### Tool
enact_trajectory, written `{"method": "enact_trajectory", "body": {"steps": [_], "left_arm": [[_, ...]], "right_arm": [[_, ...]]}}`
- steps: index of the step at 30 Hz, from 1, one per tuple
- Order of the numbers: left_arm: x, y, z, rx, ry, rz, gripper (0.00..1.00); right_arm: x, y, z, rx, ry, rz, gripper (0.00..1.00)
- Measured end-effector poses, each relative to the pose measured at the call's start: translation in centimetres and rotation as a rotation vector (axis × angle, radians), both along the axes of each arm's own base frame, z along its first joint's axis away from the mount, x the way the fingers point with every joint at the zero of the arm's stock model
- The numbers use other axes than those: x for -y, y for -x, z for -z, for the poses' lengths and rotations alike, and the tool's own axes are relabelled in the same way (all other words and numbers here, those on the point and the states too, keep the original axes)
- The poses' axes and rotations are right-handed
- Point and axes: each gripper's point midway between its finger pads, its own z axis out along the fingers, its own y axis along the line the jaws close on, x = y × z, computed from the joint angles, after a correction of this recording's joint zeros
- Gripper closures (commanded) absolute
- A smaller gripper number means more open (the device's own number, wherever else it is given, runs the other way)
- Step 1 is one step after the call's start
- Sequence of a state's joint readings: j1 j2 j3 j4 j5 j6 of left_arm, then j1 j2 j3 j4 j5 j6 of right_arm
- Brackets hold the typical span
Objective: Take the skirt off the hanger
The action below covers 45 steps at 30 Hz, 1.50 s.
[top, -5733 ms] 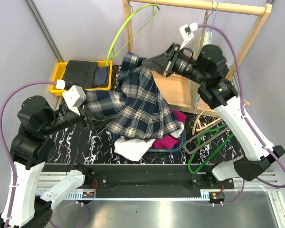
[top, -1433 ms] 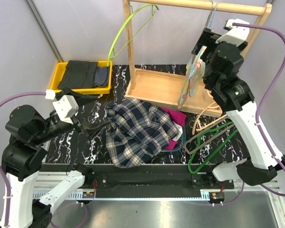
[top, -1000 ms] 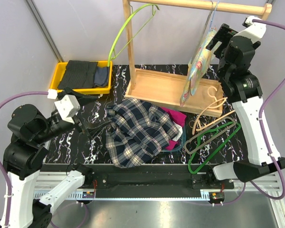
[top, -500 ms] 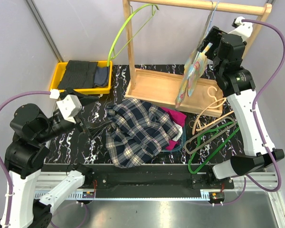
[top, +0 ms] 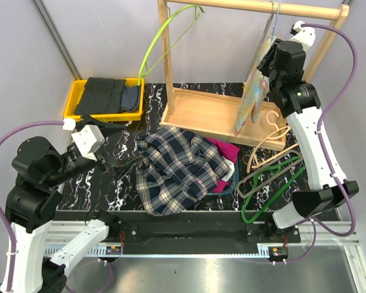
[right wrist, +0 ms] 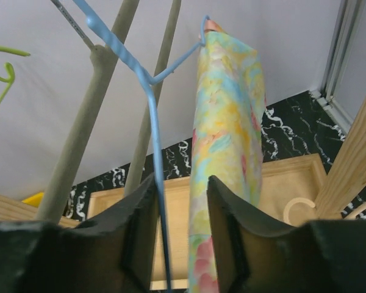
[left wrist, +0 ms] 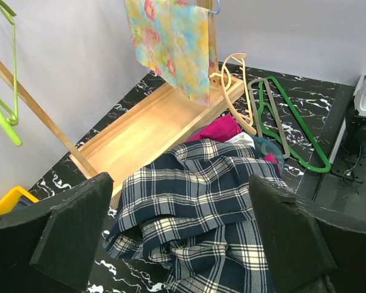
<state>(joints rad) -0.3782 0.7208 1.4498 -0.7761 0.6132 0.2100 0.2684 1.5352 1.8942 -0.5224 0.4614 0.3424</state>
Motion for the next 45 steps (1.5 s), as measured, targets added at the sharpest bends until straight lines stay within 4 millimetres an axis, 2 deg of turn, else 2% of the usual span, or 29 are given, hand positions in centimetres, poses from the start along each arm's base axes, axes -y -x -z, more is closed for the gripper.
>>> {"method": "enact_trajectory", "body": {"steps": [7, 10, 13, 19, 27, 30, 35, 39, 45], "left_arm": [[0.0, 0.0, 0.3, -0.002, -0.003, -0.001, 0.01], [0.0, 0.0, 0.4, -0.005, -0.004, -0.001, 0.01], [0.0, -0.1, 0.5, -0.008, -0.005, -0.001, 0.01], [0.0, -0.1, 0.6, -0.011, -0.006, -0.001, 0.01], [-0.1, 0.0, 1.3, -0.018, -0.009, -0.006, 0.01], [-0.2, 0.1, 1.4, -0.019, -0.01, -0.008, 0.01], [-0.2, 0.1, 1.4, -0.017, -0.009, -0.008, 0.01], [-0.2, 0.1, 1.4, -0.018, -0.008, -0.008, 0.01], [-0.1, 0.1, 1.1, -0.015, 0.002, -0.007, 0.01]], "right_arm": [[1.0, 1.6, -1.3, 0.024, 0.033, 0.017, 0.8], [1.9, 2.7, -2.4, 0.04, 0.068, 0.04, 0.95], [2.5, 3.3, -3.3, 0.051, 0.108, 0.059, 1.0], [4.0, 3.5, -4.5, 0.055, 0.175, 0.12, 1.0], [4.5, 2.0, -5.1, 0.034, 0.264, 0.145, 1.0], [4.5, 1.6, -6.5, 0.065, 0.267, 0.15, 1.0], [4.3, 2.0, -9.2, 0.145, 0.248, 0.134, 1.0], [3.6, 3.5, -9.4, 0.166, 0.216, 0.072, 1.0], [1.8, 8.3, -6.9, 0.163, 0.085, -0.1, 1.0]]}}
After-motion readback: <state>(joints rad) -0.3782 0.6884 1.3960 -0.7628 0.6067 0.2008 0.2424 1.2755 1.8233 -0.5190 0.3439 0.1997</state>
